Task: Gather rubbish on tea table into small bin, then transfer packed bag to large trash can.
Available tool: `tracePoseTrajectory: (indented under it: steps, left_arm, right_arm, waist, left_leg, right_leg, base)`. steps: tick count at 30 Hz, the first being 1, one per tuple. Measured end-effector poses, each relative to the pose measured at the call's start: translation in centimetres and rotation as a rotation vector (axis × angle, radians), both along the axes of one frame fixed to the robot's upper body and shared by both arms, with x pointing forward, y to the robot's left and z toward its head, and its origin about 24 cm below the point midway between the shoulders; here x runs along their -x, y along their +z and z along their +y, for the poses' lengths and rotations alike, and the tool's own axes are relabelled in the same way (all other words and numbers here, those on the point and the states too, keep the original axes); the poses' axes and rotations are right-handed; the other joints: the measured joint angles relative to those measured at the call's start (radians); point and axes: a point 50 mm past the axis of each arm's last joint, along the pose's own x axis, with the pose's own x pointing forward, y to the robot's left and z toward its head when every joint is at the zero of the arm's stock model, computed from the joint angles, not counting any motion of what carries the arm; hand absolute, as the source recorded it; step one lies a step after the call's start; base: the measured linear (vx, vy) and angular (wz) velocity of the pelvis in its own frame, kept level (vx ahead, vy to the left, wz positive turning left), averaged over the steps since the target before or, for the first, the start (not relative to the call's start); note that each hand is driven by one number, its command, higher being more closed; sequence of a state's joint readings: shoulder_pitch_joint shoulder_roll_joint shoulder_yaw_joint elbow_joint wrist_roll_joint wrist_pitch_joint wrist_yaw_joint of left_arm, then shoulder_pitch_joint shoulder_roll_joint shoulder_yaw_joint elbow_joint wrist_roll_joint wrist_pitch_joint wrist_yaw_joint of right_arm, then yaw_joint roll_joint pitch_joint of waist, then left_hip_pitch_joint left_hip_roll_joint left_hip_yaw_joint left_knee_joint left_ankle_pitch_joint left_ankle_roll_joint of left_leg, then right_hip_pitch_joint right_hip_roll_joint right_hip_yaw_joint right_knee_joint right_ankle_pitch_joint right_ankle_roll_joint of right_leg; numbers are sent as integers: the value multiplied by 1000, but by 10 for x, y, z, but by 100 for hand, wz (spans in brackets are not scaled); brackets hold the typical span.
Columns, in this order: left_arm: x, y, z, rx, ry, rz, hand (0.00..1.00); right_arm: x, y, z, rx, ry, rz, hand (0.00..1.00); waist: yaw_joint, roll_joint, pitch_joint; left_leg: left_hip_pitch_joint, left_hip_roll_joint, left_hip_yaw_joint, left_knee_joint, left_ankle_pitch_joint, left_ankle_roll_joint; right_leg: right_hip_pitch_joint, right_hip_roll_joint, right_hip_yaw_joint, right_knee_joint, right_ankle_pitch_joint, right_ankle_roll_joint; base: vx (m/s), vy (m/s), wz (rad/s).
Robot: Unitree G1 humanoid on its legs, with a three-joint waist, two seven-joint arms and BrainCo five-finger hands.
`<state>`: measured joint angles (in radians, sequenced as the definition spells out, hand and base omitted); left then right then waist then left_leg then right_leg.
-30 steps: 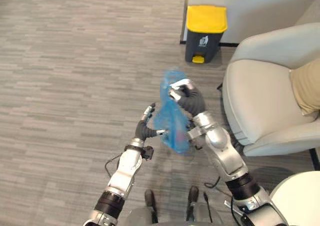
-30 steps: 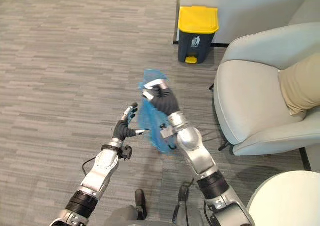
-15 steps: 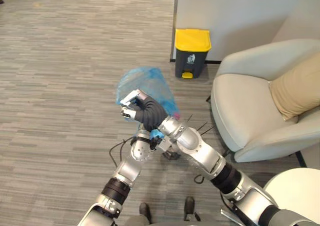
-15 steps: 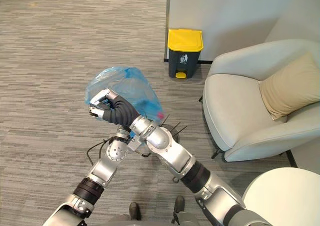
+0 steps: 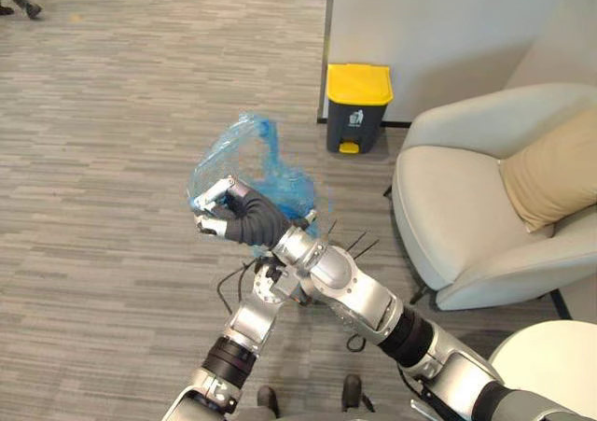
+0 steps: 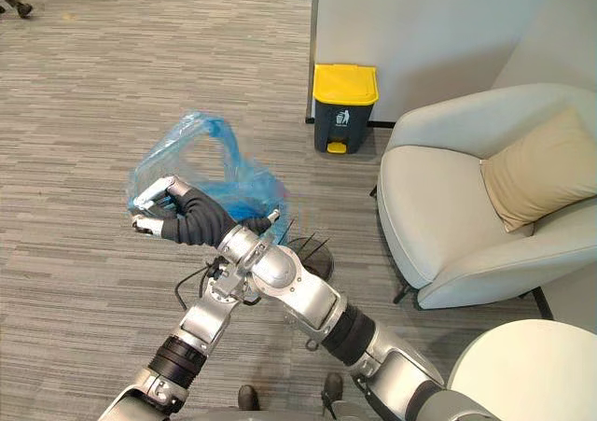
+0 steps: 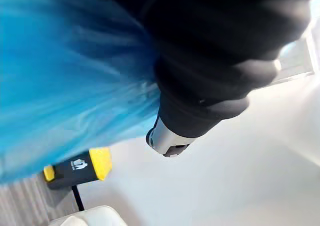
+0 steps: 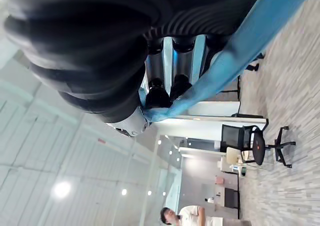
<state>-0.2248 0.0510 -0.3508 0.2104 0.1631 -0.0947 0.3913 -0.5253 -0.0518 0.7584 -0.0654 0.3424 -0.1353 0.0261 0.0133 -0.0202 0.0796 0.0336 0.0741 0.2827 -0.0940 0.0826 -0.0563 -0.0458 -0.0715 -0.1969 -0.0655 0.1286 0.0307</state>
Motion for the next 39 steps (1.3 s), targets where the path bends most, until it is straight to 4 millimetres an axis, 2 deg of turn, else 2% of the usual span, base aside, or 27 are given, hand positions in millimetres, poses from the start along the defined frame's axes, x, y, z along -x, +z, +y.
tracePoseTrajectory:
  steps: [2, 5, 6, 7, 8, 13, 15, 17, 18, 20, 22, 23, 26, 29, 32, 37, 38, 39]
  left_arm:
    - [5, -10, 8, 31, 37, 46, 100]
    - [12, -25, 33, 57, 124, 112, 100]
    - [12, -25, 33, 57, 124, 112, 100]
    - [21, -36, 52, 55, 193, 150, 100]
    - [29, -43, 65, 49, 227, 178, 100]
    - [63, -66, 100, 32, 326, 280, 100]
    - [74, -71, 114, 29, 370, 305, 100]
    - [85, -75, 130, 21, 428, 330, 100]
    - [87, -76, 132, 20, 434, 337, 100]
    - [94, -82, 139, 4, 440, 369, 100]
    - [103, -99, 147, 7, 432, 461, 100]
    - [109, -106, 150, 15, 444, 497, 100]
    - [131, -130, 154, 20, 438, 631, 100]
    - [150, -147, 154, 28, 416, 735, 100]
    - [166, -158, 160, 37, 431, 813, 100]
    - [167, -160, 161, 39, 429, 824, 100]
    - [166, -159, 161, 38, 429, 821, 100]
    - [165, -159, 162, 37, 430, 819, 100]
  right_arm:
    - [-2, -7, -9, -16, -49, 26, 0]
    - [-5, -6, -36, -10, -208, -64, 0]
    - [-5, -6, -36, -10, -208, -64, 0]
    - [-7, -8, -62, 17, -342, -137, 0]
    - [-9, -12, -78, 47, -426, -162, 0]
    - [-12, -46, -148, 326, -735, -217, 0]
    - [-6, -66, -173, 465, -810, -199, 0]
    - [7, -101, -203, 642, -845, -85, 0]
    - [10, -109, -209, 679, -849, -57, 0]
    - [21, -139, -224, 767, -853, 73, 0]
    - [41, -186, -248, 883, -880, 329, 0]
    - [48, -199, -256, 906, -900, 411, 0]
    - [67, -229, -275, 930, -979, 616, 0]
    - [83, -248, -286, 972, -1016, 740, 0]
    - [88, -253, -287, 994, -1033, 764, 0]
    - [88, -254, -290, 997, -1077, 768, 0]
    - [91, -256, -292, 1006, -1092, 779, 0]
    - [93, -258, -294, 1011, -1100, 792, 0]
  waist:
    - [-1, 0, 0]
    - [-3, 0, 0]
    - [-3, 0, 0]
    - [-3, 0, 0]
    - [-2, 0, 0]
    - [1, 0, 0]
    - [1, 0, 0]
    - [2, 1, -1]
    - [2, 2, -1]
    - [0, 2, -1]
    - [-1, 5, -3]
    - [-2, 7, -3]
    - [-4, 15, -7]
    - [-3, 26, -10]
    - [-2, 30, -8]
    - [-1, 44, 26]
    - [0, 48, 31]
    - [-1, 40, 33]
  left_leg:
    - [6, 0, 2, 0, 0, 0]
    - [14, -3, 9, 0, -1, 0]
    - [14, -3, 9, 0, -1, 0]
    - [18, -3, 15, 0, -2, 0]
    - [20, -3, 17, -1, -2, 0]
    - [23, -3, 21, -5, -3, -1]
    - [23, -3, 21, -8, -6, -5]
    - [19, -3, 18, -8, -7, -5]
    - [17, -3, 17, -8, -7, -5]
    - [15, -3, 10, -2, -6, -6]
    - [15, -4, -7, -2, -6, -6]
    - [15, -4, -9, -2, -7, -6]
    - [10, -4, -17, -2, -9, -3]
    - [4, -4, -33, -1, -15, -7]
    - [-33, -5, -53, 52, -40, -5]
    - [-158, -8, -121, 199, -99, 1]
    - [-200, 12, -71, 216, -113, 21]
    - [-215, 23, -17, 216, -115, 28]
  right_leg:
    - [6, 0, 1, -1, 0, 0]
    - [9, -2, 8, 1, 0, 1]
    - [9, -2, 8, 1, 0, 1]
    - [9, -3, 13, 5, -2, 5]
    - [9, -3, 16, 6, -5, 8]
    - [9, -3, 22, 6, -10, 14]
    - [9, -2, 22, 4, -10, 14]
    - [10, -2, 20, -2, -10, 14]
    - [9, -2, 20, -4, -10, 14]
    - [11, -2, 14, -6, -9, 15]
    - [20, -4, 0, -8, -10, 17]
    - [21, -5, -2, -9, -11, 17]
    - [21, -8, -12, -9, -17, 15]
    - [22, -17, -27, -7, -25, 20]
    - [15, -23, -46, 6, -34, 22]
    - [-15, -56, -143, 95, -89, 27]
    - [-31, -66, -209, 112, -94, 27]
    - [-40, -87, -241, 110, -91, 29]
  base:
    - [5, 5, -3]
    - [-9, 16, -5]
    - [-21, 16, -7]
    - [-18, 11, -6]
    - [-17, 8, -8]
    - [-8, 0, -3]
    - [0, 0, 0]
    - [5, -3, 2]
    - [14, -6, 6]
    - [22, -7, 10]
    - [23, -8, 18]
    - [14, -2, 9]
    - [12, 0, 9]
    - [14, 5, 16]
    - [14, 6, 19]
    - [-16, 28, 62]
    - [-1, 35, 107]
    - [51, 86, 130]
